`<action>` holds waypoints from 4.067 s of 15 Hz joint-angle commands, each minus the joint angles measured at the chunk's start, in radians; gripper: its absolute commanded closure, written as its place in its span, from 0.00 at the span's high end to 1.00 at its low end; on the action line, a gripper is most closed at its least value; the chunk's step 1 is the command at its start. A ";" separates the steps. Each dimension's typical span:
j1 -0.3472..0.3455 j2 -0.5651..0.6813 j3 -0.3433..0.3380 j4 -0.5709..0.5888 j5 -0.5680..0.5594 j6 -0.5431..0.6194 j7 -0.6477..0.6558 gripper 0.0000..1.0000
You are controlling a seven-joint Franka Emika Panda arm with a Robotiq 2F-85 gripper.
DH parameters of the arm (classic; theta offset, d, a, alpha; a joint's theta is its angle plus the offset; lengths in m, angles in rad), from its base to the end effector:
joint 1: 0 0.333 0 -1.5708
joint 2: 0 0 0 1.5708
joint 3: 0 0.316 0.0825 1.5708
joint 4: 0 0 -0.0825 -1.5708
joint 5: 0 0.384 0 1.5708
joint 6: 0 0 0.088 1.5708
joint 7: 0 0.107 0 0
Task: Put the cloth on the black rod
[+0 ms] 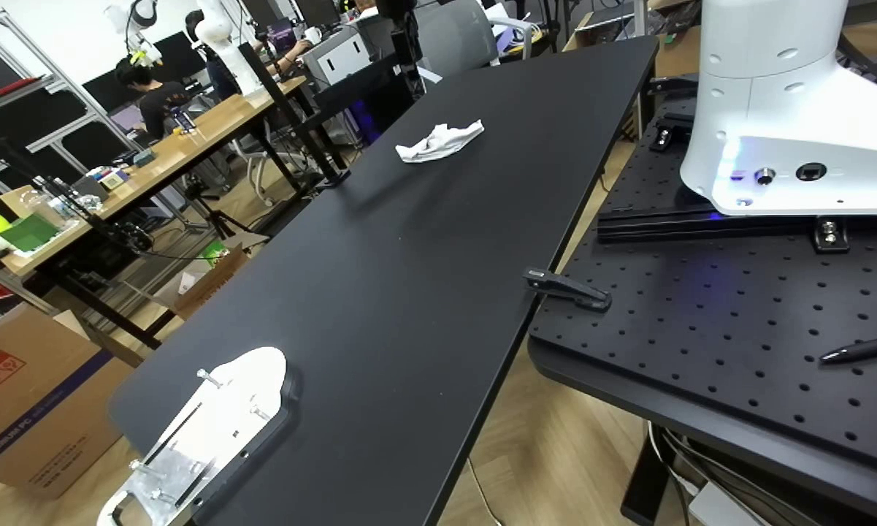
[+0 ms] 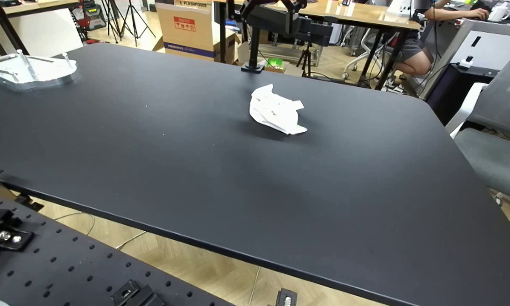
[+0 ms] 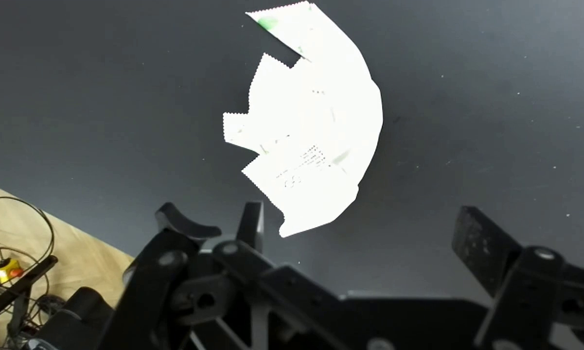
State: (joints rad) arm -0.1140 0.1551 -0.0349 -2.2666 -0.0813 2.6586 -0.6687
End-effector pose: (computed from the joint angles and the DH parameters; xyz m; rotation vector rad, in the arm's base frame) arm 0.5503 -0.0801 0.3148 2.8577 0.8658 0.2951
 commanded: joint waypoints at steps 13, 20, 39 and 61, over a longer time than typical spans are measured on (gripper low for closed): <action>-0.042 0.286 -0.005 0.030 -0.060 0.166 0.025 1.00; -0.068 0.388 -0.007 0.075 -0.107 0.203 0.033 0.74; -0.023 0.133 0.066 0.052 -0.119 -0.076 0.016 0.01; 0.065 -0.162 0.027 0.226 -0.145 -0.395 0.013 0.01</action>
State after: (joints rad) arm -0.0448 0.0228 0.0177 -2.1030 -0.2096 2.2992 -0.6697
